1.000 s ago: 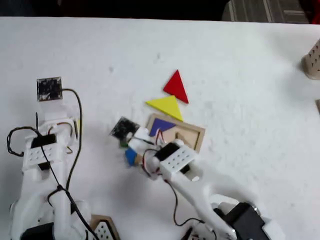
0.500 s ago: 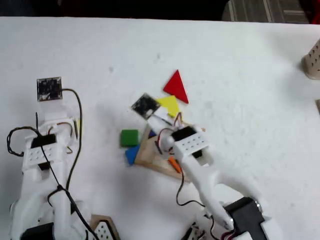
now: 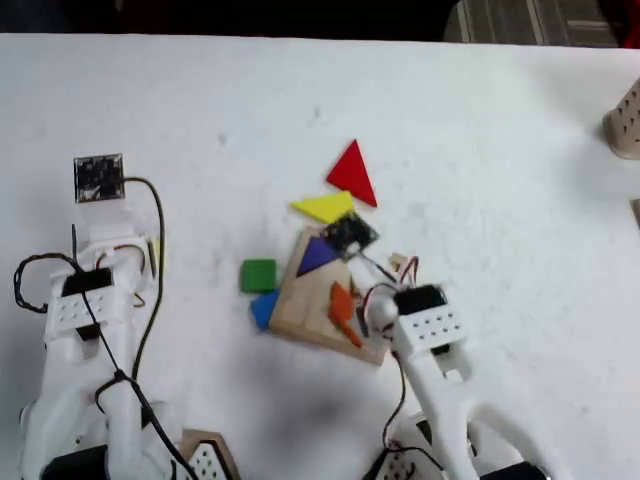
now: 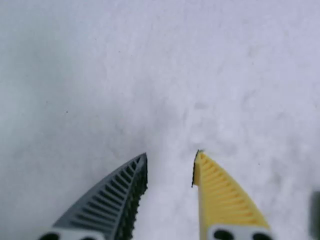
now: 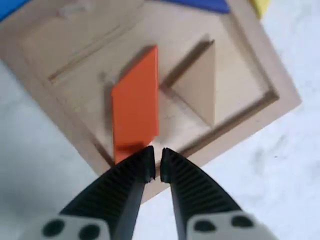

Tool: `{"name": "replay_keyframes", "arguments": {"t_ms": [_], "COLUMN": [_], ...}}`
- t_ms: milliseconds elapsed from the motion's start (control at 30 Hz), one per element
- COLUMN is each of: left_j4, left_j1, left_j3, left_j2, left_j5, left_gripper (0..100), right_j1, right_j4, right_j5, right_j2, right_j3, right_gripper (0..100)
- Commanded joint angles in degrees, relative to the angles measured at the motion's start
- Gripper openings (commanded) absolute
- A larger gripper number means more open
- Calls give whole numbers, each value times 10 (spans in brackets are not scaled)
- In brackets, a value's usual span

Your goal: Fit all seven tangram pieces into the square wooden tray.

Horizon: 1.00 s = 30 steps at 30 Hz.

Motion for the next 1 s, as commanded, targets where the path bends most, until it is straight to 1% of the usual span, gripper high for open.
{"name": "replay_keyframes", "arguments": {"t_ms": [0,200,300,400,500,567,667,700,833,967], "left_j4": [-12,-12,-12,-12,-12,-12,-12,-12,-12,-12], "left_j1": [11,10,10,10,10,10,10,10,10,10], "left_j3": [-10,-10,-10,-10,-10,-10,-10,-10,-10,-10], "left_j2": [1,1,1,1,1,1,1,1,1,1], "left_j5": [-8,-8,-8,-8,-8,-8,-8,-8,-8,-8], "left_gripper": [181,181,181,181,181,181,181,181,181,181], "right_j1": [-38,-108,-131,-130,-102,-98,-131,-150,-226,-242], "right_j4": [-9,-9,-9,-7,34,61,77,74,15,-95], "right_j5": [4,3,2,2,2,2,-4,-19,-65,-72], "right_j2": [-22,-22,-22,-27,-28,-28,-22,-22,-19,36], "right_j3": [9,11,10,-1,-49,-94,-145,-152,-147,-107], "right_gripper": [31,31,31,32,32,32,32,32,32,32]}}
